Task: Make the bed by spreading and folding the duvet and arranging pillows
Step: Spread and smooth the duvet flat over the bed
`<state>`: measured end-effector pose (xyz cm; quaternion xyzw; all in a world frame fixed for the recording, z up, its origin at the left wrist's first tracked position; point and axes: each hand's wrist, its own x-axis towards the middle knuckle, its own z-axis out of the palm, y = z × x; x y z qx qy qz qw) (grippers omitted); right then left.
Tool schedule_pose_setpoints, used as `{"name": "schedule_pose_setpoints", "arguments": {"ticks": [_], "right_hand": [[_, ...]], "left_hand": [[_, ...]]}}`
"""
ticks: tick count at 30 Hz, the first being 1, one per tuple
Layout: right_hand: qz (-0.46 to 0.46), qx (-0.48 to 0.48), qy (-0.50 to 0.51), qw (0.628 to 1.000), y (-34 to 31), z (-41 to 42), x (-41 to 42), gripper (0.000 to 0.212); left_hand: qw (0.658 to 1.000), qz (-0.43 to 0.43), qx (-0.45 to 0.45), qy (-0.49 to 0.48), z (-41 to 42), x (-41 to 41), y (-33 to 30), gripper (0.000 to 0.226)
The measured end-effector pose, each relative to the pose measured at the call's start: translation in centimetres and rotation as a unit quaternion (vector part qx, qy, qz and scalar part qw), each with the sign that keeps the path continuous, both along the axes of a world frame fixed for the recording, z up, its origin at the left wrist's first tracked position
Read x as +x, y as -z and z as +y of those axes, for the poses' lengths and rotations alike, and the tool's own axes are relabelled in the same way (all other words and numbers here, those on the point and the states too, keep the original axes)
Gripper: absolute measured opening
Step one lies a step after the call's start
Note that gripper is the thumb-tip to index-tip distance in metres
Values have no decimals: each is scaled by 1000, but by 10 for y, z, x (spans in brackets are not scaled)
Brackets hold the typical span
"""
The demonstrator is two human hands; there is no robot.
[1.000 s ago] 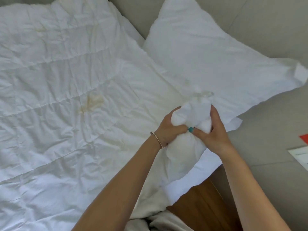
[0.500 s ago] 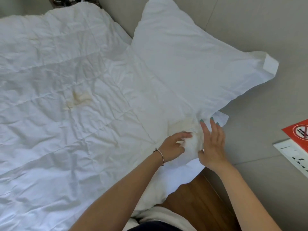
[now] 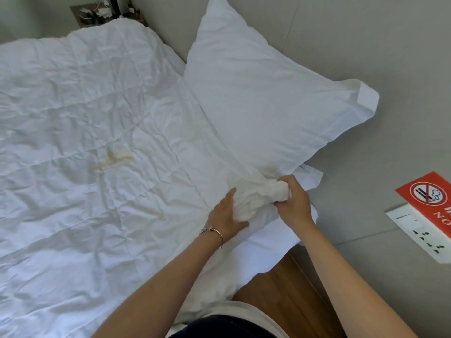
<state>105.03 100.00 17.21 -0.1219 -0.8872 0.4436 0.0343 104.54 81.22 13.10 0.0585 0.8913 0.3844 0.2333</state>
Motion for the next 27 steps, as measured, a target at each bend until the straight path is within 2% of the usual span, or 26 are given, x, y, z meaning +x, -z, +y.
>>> {"name": "schedule_pose_setpoints", "arguments": {"ticks": [2, 3, 4, 5, 6, 7, 8, 9, 10, 11, 13, 14, 15, 19, 23, 27], "right_hand": [[3, -12, 46, 999, 0, 0, -5, 42], [21, 40, 70, 997, 0, -1, -8, 41], [51, 125, 88, 987, -1, -1, -10, 51], [82, 203, 93, 971, 0, -2, -12, 72], [112, 261, 55, 957, 1, -4, -13, 93], [143, 314, -29, 938, 1, -7, -13, 109], [170, 377, -138, 900, 1, -12, -11, 119], [185, 441, -236, 846, 5, -15, -10, 122], [184, 488, -304, 797, 7, -18, -13, 117], [179, 511, -344, 767, 11, -19, -18, 105], [194, 513, -372, 749, 14, -22, -33, 59], [212, 502, -376, 749, 12, -24, -41, 38], [223, 482, -381, 757, 8, -28, -49, 28], [252, 386, -381, 802, -13, -51, -66, 16], [269, 343, -350, 829, -31, -74, -85, 23], [236, 334, -288, 866, -44, -108, -101, 26]], "left_hand": [[998, 17, -17, -62, -9, -2, 3, 54], [997, 36, -21, -62, -14, -1, 3, 40], [997, 58, -22, -51, -18, -1, 3, 30], [996, 78, -24, -35, -21, -1, 1, 24], [995, 96, -22, -24, -23, -1, -1, 20], [994, 103, -19, -14, -25, -1, -2, 18], [994, 105, -16, -5, -26, -2, -4, 19], [994, 104, -19, 7, -27, -3, -6, 19], [994, 107, -25, 23, -28, -3, -8, 21], [992, 115, -31, 36, -29, -3, -9, 23], [990, 135, -25, 32, -30, 1, -10, 28], [990, 139, -17, 9, -31, 4, -9, 29], [990, 137, -20, -17, -33, 9, -8, 33], [979, 148, -112, -89, -62, 28, 4, 62], [965, 121, -156, -174, -122, 52, 13, 66], [946, 46, -214, -237, -198, 85, 22, 64]]}}
